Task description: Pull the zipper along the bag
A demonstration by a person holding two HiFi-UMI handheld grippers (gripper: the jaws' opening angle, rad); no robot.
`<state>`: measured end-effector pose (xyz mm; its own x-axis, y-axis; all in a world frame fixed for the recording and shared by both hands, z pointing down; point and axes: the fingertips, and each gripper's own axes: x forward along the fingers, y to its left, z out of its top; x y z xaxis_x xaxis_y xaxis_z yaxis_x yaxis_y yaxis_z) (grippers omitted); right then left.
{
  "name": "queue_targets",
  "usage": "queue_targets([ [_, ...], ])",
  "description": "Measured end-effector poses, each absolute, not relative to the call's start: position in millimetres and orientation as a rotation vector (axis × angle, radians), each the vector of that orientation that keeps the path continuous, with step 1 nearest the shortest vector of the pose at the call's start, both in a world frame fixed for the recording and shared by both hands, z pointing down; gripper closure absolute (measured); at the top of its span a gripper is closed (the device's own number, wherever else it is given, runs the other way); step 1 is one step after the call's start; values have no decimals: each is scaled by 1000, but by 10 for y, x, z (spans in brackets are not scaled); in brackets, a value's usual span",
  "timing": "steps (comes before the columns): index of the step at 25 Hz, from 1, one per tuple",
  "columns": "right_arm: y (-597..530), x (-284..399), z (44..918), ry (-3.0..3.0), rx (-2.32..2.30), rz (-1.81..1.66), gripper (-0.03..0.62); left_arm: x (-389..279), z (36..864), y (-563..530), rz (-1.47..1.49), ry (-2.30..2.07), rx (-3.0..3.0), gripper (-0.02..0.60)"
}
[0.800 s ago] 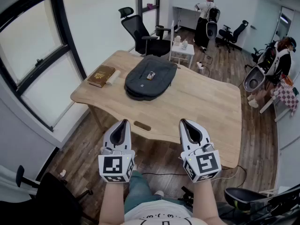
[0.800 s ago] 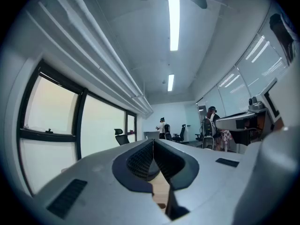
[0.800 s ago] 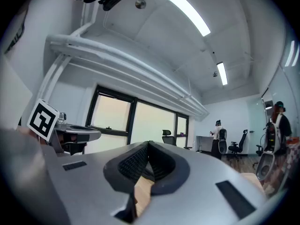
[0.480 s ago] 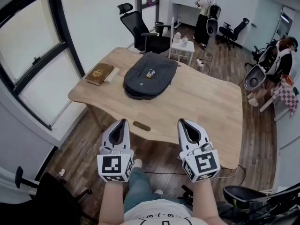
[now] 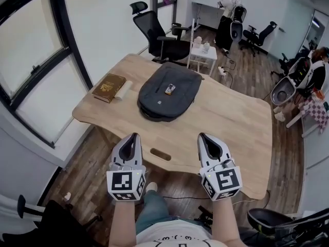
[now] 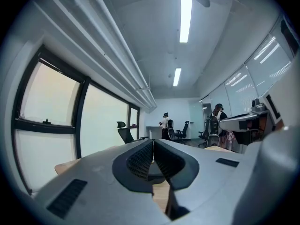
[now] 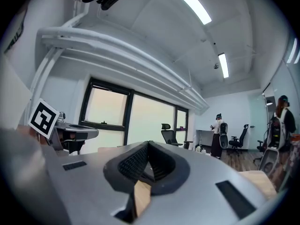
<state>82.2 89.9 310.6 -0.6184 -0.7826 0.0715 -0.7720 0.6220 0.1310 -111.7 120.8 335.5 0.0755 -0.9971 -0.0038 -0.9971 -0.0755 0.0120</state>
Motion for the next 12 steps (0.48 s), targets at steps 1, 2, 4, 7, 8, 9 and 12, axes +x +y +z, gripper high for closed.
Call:
queue_targets([
  [1, 800, 766, 3130, -2712, 1313, -122, 541, -1178, 3372, 1097, -20, -2122, 2300, 563],
  [2, 696, 713, 3150, -2704, 1318, -114, 541, -1233, 3383, 979, -21, -2112, 2304, 563],
  [4, 471, 615, 3193, -2683, 1330, -98, 540, -1337, 3396, 727, -21, -2089, 2317, 563],
  [7, 116, 490, 3267, -2644, 1366, -67, 540, -1505, 3442, 327, -16, -2041, 2337, 563],
  [8, 0, 451, 3288, -2630, 1381, -57, 541, -1568, 3463, 194, -14, -2025, 2342, 563],
  [9, -111, 410, 3305, -2617, 1396, -49, 541, -1634, 3484, 65, -12, -2010, 2345, 563],
  [12, -397, 290, 3337, -2582, 1434, -30, 540, -1813, 3529, -273, -8, -1968, 2355, 563],
])
